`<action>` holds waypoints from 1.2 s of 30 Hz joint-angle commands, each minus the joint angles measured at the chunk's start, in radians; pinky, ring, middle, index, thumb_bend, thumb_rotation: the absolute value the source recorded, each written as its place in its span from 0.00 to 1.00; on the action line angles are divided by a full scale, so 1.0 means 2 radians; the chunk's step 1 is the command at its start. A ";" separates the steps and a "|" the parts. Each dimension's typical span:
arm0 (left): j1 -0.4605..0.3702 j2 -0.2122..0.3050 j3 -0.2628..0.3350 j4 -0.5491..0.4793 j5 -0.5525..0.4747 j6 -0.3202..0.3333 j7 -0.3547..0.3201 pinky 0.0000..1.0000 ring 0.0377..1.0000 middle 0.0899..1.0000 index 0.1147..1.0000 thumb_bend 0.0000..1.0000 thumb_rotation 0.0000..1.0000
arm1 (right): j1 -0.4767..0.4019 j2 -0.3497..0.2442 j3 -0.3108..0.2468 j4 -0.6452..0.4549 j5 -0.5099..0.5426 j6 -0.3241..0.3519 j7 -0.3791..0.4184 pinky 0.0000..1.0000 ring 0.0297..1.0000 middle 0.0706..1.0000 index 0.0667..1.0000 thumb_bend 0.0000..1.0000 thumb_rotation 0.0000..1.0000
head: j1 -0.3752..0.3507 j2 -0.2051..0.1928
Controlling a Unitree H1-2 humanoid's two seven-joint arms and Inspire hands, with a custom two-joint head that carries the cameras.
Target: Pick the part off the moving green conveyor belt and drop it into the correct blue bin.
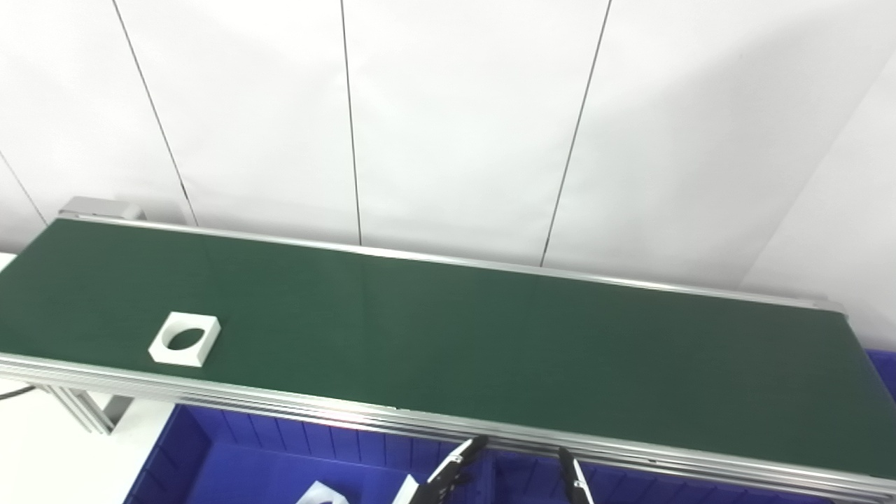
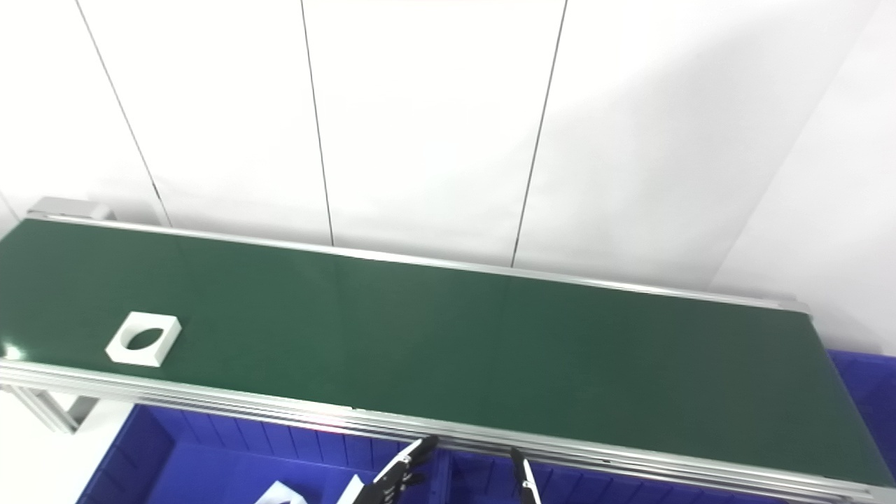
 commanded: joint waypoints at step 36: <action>-0.072 0.059 0.023 -0.263 0.017 -0.018 -0.026 0.78 0.86 0.87 0.87 0.99 0.42 | -0.015 0.004 0.009 -0.005 0.004 -0.023 -0.009 1.00 1.00 1.00 1.00 0.94 1.00 | 0.026 0.002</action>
